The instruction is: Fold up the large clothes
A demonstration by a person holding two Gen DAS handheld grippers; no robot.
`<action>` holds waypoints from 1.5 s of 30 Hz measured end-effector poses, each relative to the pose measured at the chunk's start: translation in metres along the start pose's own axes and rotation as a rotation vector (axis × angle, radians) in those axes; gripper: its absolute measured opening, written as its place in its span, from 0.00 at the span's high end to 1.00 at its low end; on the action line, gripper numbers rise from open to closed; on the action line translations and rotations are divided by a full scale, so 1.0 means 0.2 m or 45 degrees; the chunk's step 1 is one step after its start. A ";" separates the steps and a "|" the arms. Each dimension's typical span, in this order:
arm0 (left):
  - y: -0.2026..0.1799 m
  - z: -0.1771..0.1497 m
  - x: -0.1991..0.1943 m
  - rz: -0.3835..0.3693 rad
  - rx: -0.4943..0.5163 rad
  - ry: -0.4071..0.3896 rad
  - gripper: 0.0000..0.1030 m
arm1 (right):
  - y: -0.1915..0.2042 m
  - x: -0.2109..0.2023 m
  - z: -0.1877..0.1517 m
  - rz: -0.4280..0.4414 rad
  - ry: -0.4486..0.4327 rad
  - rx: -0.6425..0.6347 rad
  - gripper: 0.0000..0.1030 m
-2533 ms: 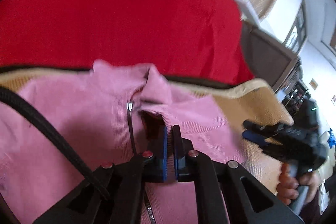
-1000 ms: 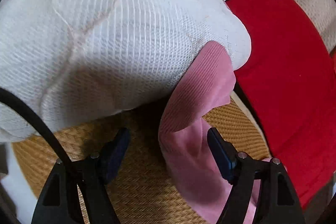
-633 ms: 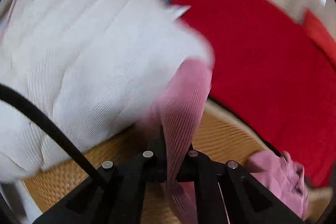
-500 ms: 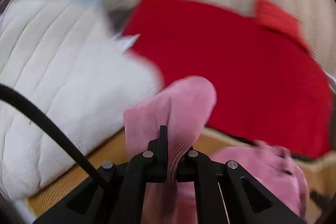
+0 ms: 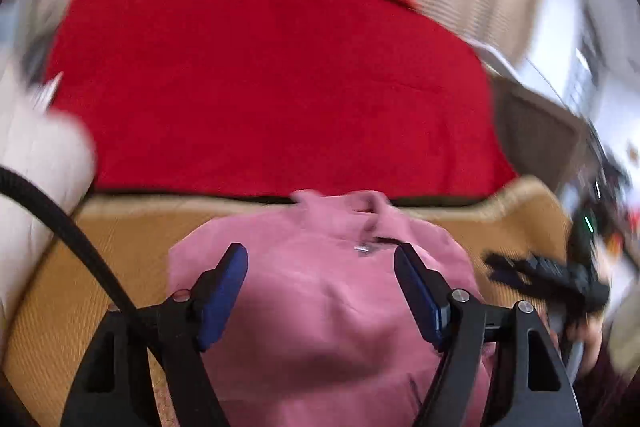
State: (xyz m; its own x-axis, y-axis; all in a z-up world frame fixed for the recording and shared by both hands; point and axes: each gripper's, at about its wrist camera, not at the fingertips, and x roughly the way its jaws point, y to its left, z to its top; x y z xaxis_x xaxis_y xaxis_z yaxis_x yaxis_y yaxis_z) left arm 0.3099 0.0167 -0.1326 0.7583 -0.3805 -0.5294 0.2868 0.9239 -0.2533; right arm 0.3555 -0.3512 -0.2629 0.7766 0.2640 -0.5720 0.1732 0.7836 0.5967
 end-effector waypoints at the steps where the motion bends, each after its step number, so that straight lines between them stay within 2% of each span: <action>1: 0.10 -0.01 0.02 0.025 -0.074 0.025 0.26 | 0.01 0.01 -0.01 0.018 0.017 -0.012 0.37; 2: 0.13 -0.07 0.02 0.039 -0.121 0.040 0.26 | 0.03 0.01 -0.01 0.037 0.037 -0.024 0.37; 4: 0.22 -0.08 0.04 0.085 -0.172 0.053 0.26 | 0.07 0.05 -0.04 0.074 0.116 -0.071 0.37; 9: 0.26 -0.15 0.07 0.232 -0.122 0.159 0.26 | 0.13 0.17 -0.13 0.145 0.357 -0.101 0.37; 12: 0.29 -0.24 0.20 0.365 -0.072 0.340 0.26 | 0.17 0.16 -0.16 0.183 0.424 -0.117 0.37; 16: 0.35 -0.35 0.31 0.395 -0.124 0.517 0.26 | 0.21 0.12 -0.21 0.268 0.495 -0.117 0.37; 19: 0.34 -0.36 0.34 0.401 -0.081 0.503 0.26 | 0.23 0.13 -0.24 0.287 0.525 -0.102 0.36; 22: 0.29 -0.36 0.35 0.405 -0.034 0.497 0.26 | 0.23 0.18 -0.28 0.372 0.602 -0.017 0.36; 23: 0.29 -0.36 0.35 0.398 -0.032 0.496 0.26 | 0.23 0.19 -0.30 0.396 0.618 0.002 0.39; 25: 0.28 -0.36 0.34 0.396 -0.026 0.476 0.26 | 0.26 0.20 -0.32 0.405 0.611 -0.028 0.56; 26: 0.28 -0.35 0.33 0.398 -0.021 0.458 0.26 | 0.29 0.20 -0.32 0.379 0.582 -0.070 0.69; 28: 0.28 -0.34 0.30 0.409 -0.011 0.426 0.26 | 0.33 0.17 -0.31 0.340 0.496 -0.137 0.76; 30: 0.27 -0.33 0.28 0.428 -0.011 0.403 0.26 | 0.33 0.12 -0.28 0.358 0.420 -0.160 0.83; 33: 0.27 -0.31 0.26 0.439 -0.033 0.373 0.26 | 0.35 0.06 -0.25 0.337 0.329 -0.213 0.83; 36: 0.28 -0.29 0.24 0.437 -0.051 0.342 0.26 | 0.32 0.08 -0.24 0.286 0.330 -0.229 0.83; 38: 0.27 -0.30 0.26 0.445 -0.036 0.358 0.26 | 0.30 0.11 -0.24 0.228 0.356 -0.229 0.83; 39: 0.27 -0.31 0.28 0.456 -0.024 0.375 0.26 | 0.28 0.13 -0.25 0.210 0.389 -0.215 0.79; 42: 0.27 -0.33 0.31 0.467 -0.012 0.408 0.26 | 0.23 0.17 -0.25 0.239 0.484 -0.115 0.79; 43: 0.27 -0.33 0.30 0.469 -0.010 0.406 0.26 | 0.22 0.18 -0.24 0.245 0.498 -0.095 0.76; 44: 0.27 -0.33 0.30 0.470 -0.008 0.402 0.26 | 0.22 0.18 -0.24 0.260 0.509 -0.084 0.67; 45: 0.27 -0.32 0.30 0.471 -0.006 0.399 0.26 | 0.21 0.17 -0.24 0.292 0.523 -0.061 0.51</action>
State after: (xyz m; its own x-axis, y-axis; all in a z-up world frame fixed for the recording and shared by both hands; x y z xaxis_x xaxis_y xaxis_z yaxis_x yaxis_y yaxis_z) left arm 0.3323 0.0406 -0.2299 0.5958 -0.0208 -0.8029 0.0277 0.9996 -0.0053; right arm 0.3611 -0.2831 -0.2847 0.4858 0.6263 -0.6097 -0.0106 0.7018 0.7123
